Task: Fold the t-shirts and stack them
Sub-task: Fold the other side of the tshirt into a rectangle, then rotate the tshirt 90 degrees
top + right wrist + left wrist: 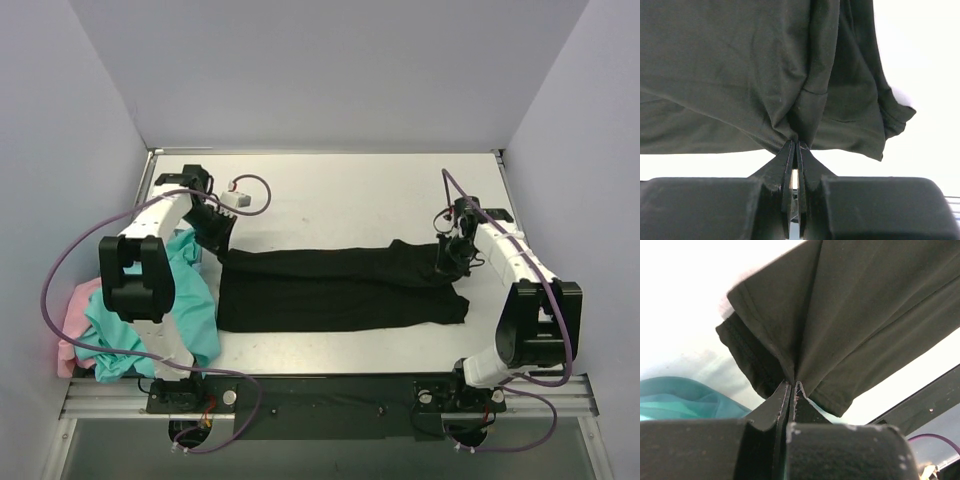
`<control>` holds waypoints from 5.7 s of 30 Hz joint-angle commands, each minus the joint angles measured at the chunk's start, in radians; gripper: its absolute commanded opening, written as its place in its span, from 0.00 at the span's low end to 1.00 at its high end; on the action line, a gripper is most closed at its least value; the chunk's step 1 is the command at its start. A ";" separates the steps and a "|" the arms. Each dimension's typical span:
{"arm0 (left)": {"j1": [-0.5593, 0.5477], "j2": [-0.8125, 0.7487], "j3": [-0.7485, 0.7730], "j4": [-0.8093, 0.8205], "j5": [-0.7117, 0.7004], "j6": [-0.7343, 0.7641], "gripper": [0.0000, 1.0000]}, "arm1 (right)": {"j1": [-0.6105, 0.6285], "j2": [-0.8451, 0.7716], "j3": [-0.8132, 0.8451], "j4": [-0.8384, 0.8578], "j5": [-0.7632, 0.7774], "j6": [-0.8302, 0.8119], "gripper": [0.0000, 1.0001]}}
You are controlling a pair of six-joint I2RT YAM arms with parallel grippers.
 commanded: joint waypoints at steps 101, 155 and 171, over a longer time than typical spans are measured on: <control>-0.742 0.428 0.491 0.416 0.277 -0.384 0.46 | -0.074 -0.061 -0.129 0.079 0.011 0.121 0.33; -0.144 0.083 -0.152 0.369 -0.006 -0.038 0.52 | -0.296 0.472 0.546 0.059 0.042 0.164 0.43; -0.135 -0.079 -0.395 0.290 0.105 0.012 0.00 | -0.330 0.920 0.910 0.103 -0.234 0.354 0.00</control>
